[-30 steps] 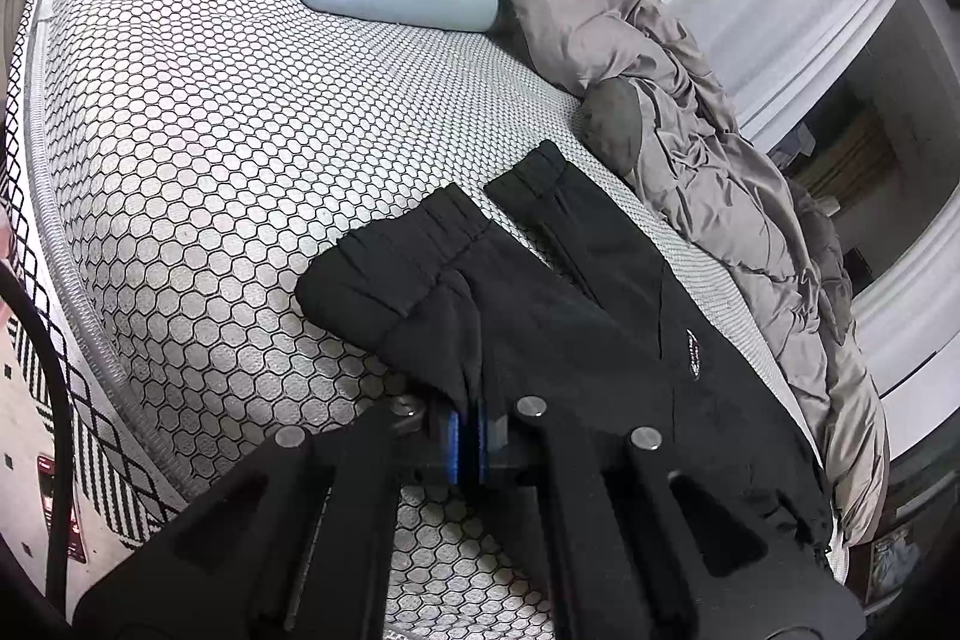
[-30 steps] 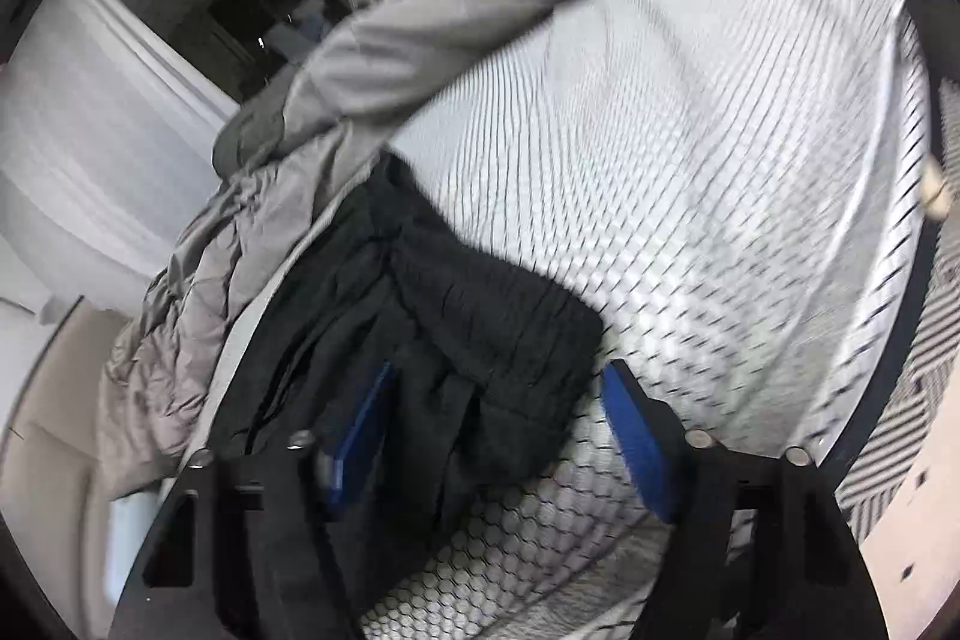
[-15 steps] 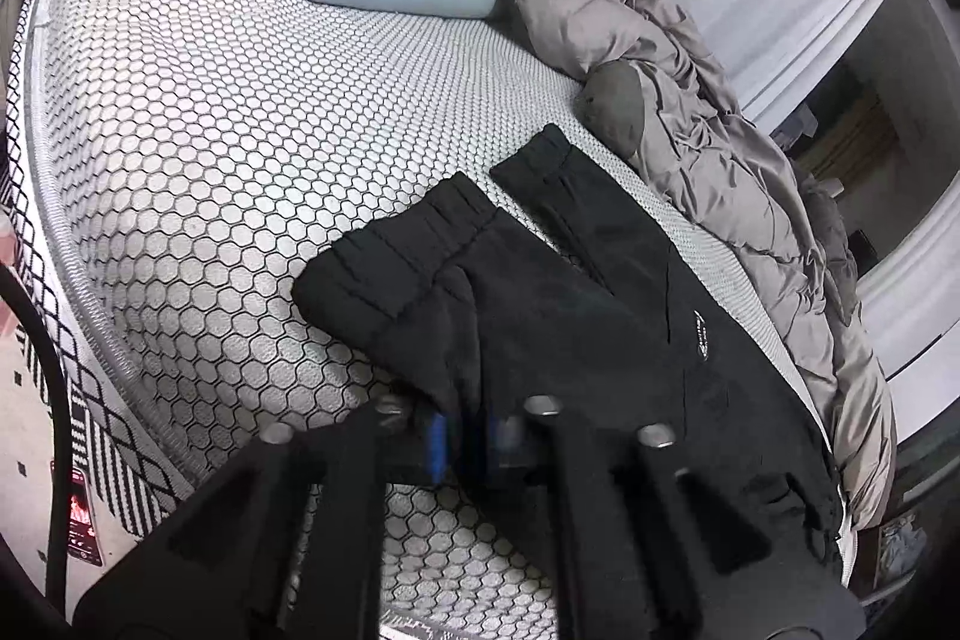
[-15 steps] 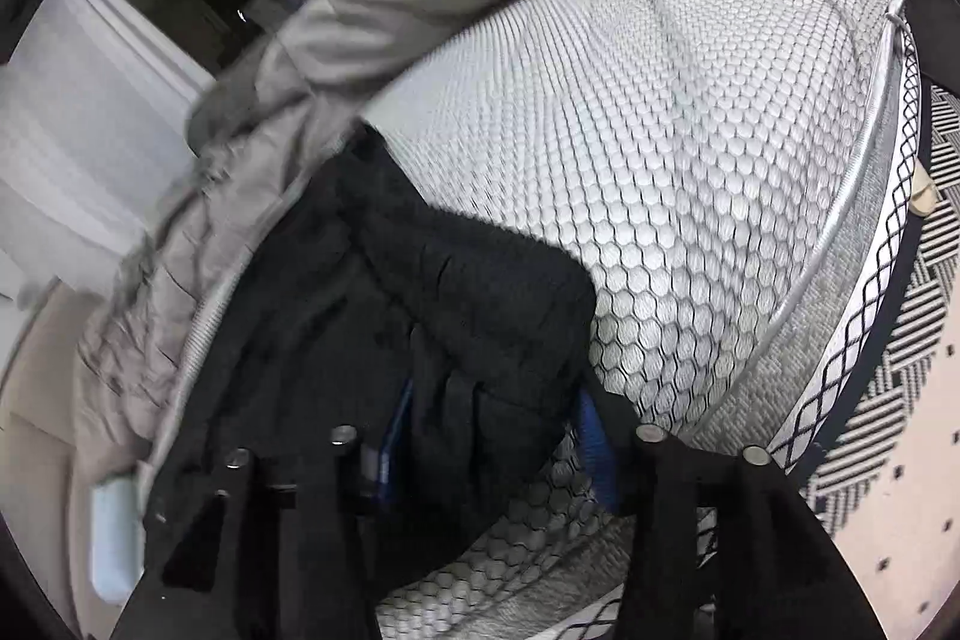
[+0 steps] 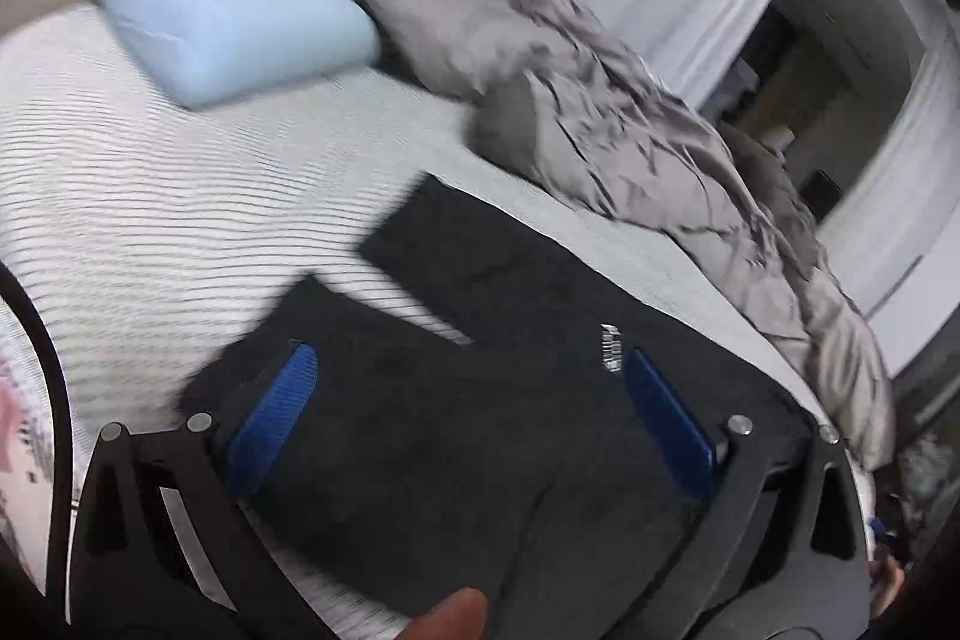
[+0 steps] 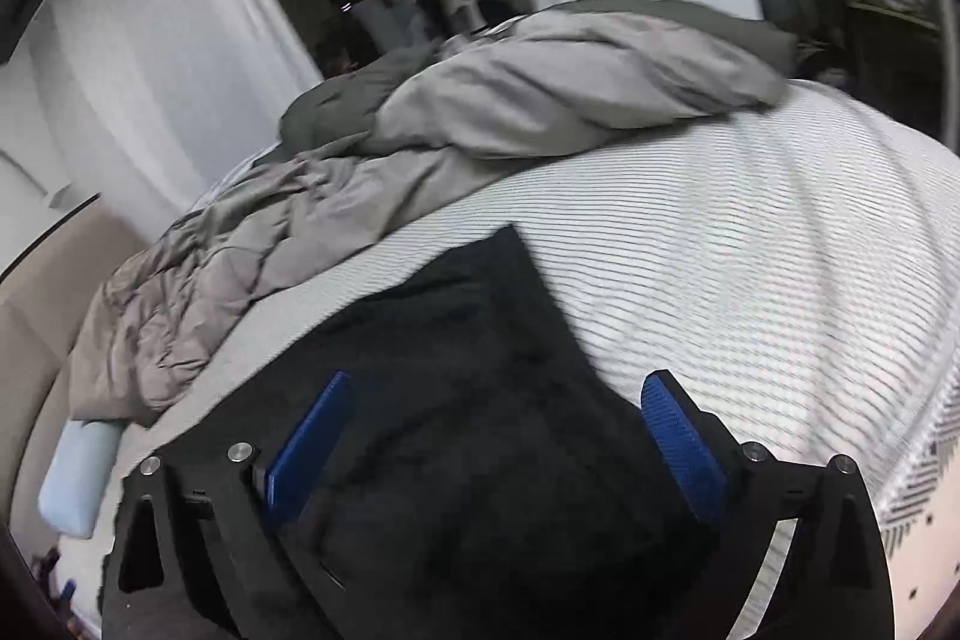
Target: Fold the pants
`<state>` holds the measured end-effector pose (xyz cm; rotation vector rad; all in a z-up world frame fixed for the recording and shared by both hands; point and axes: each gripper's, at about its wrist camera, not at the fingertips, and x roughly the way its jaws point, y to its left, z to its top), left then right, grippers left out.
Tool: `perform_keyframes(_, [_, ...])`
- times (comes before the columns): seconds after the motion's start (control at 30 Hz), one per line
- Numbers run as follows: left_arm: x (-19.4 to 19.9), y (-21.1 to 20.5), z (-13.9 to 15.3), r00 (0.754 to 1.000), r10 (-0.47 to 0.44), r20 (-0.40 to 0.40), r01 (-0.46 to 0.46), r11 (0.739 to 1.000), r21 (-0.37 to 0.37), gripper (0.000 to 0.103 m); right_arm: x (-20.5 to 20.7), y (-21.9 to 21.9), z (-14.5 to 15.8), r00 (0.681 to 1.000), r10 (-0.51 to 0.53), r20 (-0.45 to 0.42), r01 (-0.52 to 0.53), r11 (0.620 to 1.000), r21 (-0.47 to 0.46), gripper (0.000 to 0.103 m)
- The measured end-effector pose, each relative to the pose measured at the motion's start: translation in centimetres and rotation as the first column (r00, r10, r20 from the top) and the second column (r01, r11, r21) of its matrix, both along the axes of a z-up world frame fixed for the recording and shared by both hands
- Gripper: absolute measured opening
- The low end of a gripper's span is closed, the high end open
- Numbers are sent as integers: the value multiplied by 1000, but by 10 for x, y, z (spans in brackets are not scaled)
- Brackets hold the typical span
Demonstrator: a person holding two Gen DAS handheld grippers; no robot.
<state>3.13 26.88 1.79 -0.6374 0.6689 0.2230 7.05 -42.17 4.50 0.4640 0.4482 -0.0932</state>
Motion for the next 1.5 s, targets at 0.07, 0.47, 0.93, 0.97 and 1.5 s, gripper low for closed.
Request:
perform_keyframes(0.07, [37, 1, -9, 998, -35, -46, 32, 997, -64, 102, 18, 3, 6, 999, 35, -9, -35, 999, 23, 100])
perform_keyframes(0.47, [143, 35, -93, 982, 8, -190, -58, 965, -256, 27, 140, -53, -36, 987, -27, -158, 52, 987, 153, 98])
perform_keyframes(0.93, [161, 49, -79, 976, 101, -191, -128, 983, -131, 1, 208, -7, -46, 967, 82, -240, -82, 997, 9, 64])
perform_keyframes(0.97, [161, 50, -81, 976, 100, -193, -128, 982, -137, 1, 210, -4, -51, 963, 55, -263, -62, 998, -20, 41])
perform_keyframes(1.5, [108, 19, -42, 981, 77, -178, -58, 992, 112, 60, 166, -5, -3, 994, -79, -81, 76, 996, -41, 75])
